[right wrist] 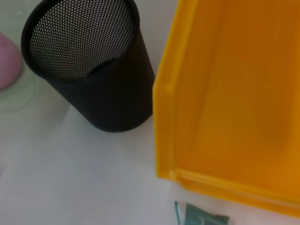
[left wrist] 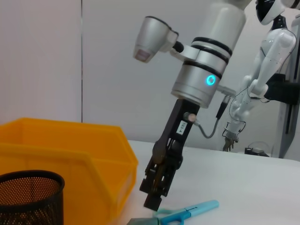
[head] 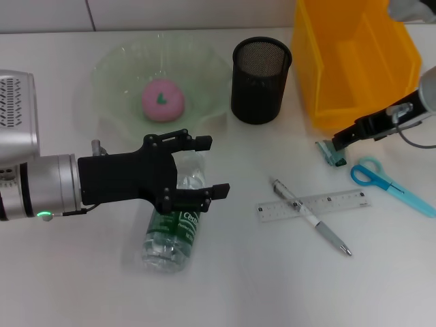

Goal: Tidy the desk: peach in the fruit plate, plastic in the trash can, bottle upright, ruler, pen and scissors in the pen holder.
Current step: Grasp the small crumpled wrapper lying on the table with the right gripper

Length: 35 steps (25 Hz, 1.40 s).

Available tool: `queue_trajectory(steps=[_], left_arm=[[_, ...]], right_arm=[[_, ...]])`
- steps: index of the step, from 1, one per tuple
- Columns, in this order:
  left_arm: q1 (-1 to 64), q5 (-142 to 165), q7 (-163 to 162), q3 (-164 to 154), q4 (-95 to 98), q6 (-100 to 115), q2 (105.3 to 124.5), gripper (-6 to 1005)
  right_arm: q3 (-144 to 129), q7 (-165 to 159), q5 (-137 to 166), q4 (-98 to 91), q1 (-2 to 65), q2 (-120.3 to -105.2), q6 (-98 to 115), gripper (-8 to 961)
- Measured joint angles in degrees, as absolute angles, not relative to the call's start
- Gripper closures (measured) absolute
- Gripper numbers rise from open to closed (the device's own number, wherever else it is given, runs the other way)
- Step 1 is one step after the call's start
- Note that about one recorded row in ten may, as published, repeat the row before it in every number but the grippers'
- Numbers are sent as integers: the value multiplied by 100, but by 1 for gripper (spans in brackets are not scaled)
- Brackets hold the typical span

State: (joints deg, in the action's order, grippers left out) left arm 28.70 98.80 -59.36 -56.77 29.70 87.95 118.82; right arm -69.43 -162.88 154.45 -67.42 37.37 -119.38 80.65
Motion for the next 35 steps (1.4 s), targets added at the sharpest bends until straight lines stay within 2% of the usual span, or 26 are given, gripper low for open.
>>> queue_trajectory(steps=[19, 30, 35], left_arm=[[2850, 9888, -5915, -5678, 2971, 8831, 11874, 138], [2827, 9888, -5880, -5720, 2971, 8811, 11874, 138], [2828, 9888, -5879, -5723, 2971, 8803, 11874, 138]], right_arm=[[-7242, -16307, 15424, -5869, 4015, -11951, 7462, 199], [-7246, -16307, 15419, -5590, 4114, -11944, 7277, 429], [-7208, -16285, 15387, -5531, 4138, -11944, 7244, 499]])
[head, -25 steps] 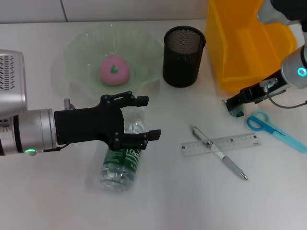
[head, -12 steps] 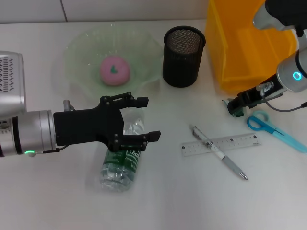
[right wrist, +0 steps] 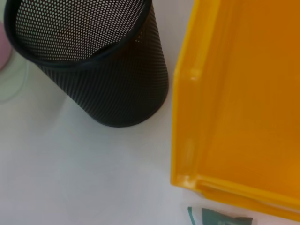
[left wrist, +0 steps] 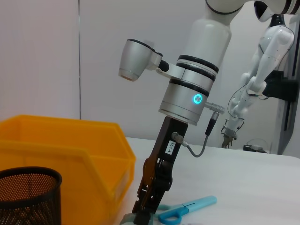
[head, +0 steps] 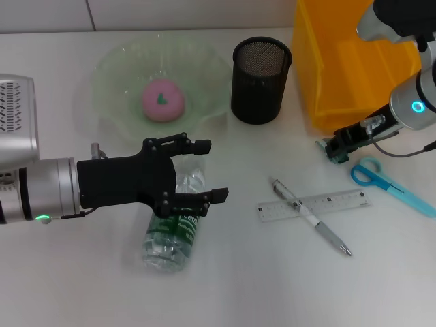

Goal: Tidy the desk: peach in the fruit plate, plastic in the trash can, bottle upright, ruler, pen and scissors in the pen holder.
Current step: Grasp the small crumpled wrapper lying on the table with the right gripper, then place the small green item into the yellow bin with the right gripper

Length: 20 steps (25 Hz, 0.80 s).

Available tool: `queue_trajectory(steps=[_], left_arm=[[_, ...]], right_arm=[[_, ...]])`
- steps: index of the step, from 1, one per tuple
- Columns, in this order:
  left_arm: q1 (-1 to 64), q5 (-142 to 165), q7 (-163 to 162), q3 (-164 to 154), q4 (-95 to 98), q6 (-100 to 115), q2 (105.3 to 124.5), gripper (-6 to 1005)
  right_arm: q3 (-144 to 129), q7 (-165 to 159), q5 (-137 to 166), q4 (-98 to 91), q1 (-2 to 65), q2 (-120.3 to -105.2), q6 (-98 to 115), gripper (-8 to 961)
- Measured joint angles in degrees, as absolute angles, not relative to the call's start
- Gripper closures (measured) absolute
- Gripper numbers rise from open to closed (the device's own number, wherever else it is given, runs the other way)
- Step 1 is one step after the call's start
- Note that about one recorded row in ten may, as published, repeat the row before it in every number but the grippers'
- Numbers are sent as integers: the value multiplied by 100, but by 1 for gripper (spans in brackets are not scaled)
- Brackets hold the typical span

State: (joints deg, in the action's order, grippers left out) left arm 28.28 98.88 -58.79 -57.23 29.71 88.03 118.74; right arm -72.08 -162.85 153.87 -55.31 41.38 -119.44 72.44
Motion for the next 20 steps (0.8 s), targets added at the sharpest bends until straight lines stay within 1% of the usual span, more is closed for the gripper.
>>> queue_trajectory(steps=[5, 14, 20], left_arm=[[2830, 9888, -5879, -5721, 2971, 8797, 11874, 138], [2830, 9888, -5879, -5721, 2971, 8797, 11868, 138], [2830, 9888, -5879, -5721, 2971, 8797, 11865, 138]], right_arm=[[-7206, -16262, 15345, -5536, 4109, -11944, 7235, 627], [-7199, -16258, 15341, -5783, 3982, -11946, 7323, 629], [-7217, -16254, 15187, -6247, 3762, -11940, 7538, 629]])
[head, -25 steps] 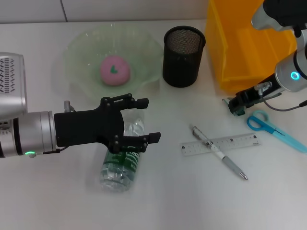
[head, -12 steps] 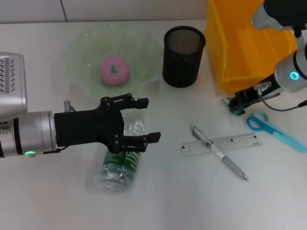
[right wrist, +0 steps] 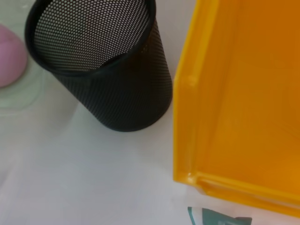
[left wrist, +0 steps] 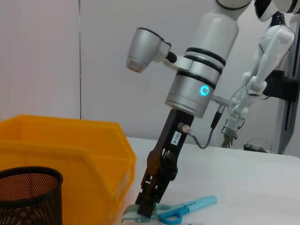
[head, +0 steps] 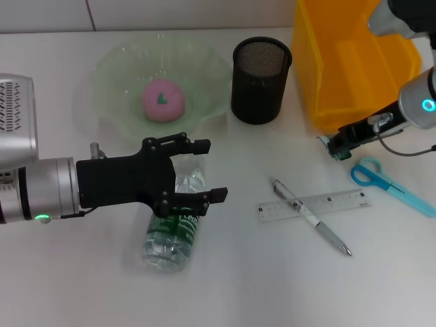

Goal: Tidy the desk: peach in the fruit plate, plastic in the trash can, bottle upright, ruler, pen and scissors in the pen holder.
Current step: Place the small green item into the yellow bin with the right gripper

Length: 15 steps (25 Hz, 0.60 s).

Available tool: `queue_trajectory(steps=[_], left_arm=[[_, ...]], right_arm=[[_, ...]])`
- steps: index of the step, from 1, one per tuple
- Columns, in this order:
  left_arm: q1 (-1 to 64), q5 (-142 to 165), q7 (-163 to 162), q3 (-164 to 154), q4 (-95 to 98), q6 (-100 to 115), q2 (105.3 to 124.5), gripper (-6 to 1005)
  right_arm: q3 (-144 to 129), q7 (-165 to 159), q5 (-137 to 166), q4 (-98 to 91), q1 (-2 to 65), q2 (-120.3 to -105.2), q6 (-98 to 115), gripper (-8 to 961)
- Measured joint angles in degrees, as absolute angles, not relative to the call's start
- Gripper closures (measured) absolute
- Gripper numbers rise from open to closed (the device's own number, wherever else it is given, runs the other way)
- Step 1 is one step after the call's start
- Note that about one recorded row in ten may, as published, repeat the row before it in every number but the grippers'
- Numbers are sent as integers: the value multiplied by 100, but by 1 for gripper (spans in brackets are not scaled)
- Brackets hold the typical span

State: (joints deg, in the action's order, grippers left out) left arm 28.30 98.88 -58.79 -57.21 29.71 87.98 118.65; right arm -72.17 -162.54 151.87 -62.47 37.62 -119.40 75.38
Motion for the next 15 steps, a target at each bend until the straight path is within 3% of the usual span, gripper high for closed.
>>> queue_trajectory(steps=[10, 15], left_arm=[[2821, 9854, -5880, -5722, 2979, 8811, 11858, 138], [2821, 9848, -5880, -5722, 2980, 8805, 11862, 139]], right_arm=[[-7050, -16165, 14394, -8461, 3081, -11913, 8590, 628], [-6341, -15753, 14484, -8785, 3100, -11901, 8452, 630]])
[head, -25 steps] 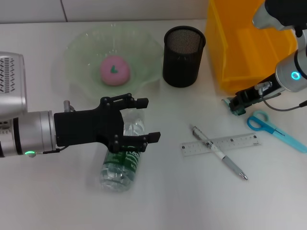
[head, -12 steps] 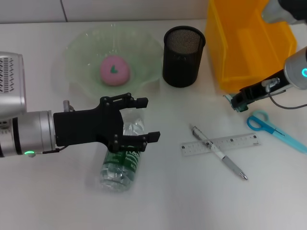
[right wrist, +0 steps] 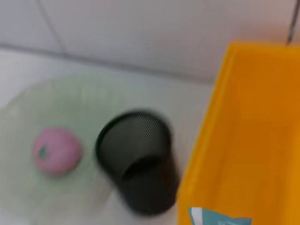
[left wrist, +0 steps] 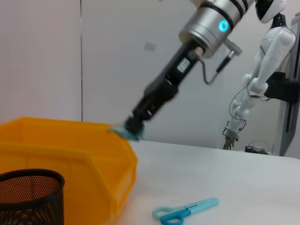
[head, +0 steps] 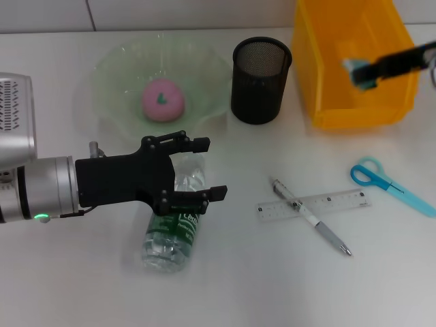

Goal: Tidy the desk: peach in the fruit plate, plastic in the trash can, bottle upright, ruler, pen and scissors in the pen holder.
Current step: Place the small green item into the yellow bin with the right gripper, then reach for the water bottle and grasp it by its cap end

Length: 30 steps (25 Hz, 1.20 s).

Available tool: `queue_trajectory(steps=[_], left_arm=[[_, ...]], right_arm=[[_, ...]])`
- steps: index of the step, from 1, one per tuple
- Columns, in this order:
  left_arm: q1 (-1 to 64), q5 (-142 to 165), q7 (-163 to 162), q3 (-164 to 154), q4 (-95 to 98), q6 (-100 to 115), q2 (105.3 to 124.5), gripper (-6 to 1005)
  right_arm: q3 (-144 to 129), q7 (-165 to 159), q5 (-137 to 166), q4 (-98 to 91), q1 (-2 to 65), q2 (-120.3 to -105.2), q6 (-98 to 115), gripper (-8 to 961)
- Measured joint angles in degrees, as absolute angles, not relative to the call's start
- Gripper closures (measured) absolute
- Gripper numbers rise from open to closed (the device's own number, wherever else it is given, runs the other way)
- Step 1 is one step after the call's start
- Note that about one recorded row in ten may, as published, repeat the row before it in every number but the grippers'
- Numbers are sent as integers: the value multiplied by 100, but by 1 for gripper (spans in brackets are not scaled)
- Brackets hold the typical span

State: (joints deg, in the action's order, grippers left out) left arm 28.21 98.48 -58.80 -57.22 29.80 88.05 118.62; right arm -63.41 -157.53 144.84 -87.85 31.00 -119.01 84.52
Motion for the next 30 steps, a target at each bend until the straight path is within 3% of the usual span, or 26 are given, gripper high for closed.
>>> queue_trajectory(steps=[13, 20, 24, 29, 30], left_arm=[[2777, 9841, -5883, -5695, 2970, 8814, 11864, 139], [2777, 9842, -5910, -5705, 2971, 8819, 11860, 139], [2777, 9842, -5918, -5701, 2971, 8818, 11857, 139], [2727, 9820, -5939, -5664, 3016, 8848, 11859, 139], [2706, 9777, -5939, -5662, 3022, 8851, 11862, 139]], right_arm=[[-6065, -14749, 14755, -7322, 3535, -11874, 6897, 621], [-6077, -14748, 14811, -7447, 3549, -11900, 6911, 438], [-6074, -14751, 14792, -7714, 3447, -11909, 6975, 261], [-6197, -14312, 13811, -8759, 2701, -11932, 6994, 127], [-6249, -13730, 12893, -9089, 2198, -11934, 6964, 104]])
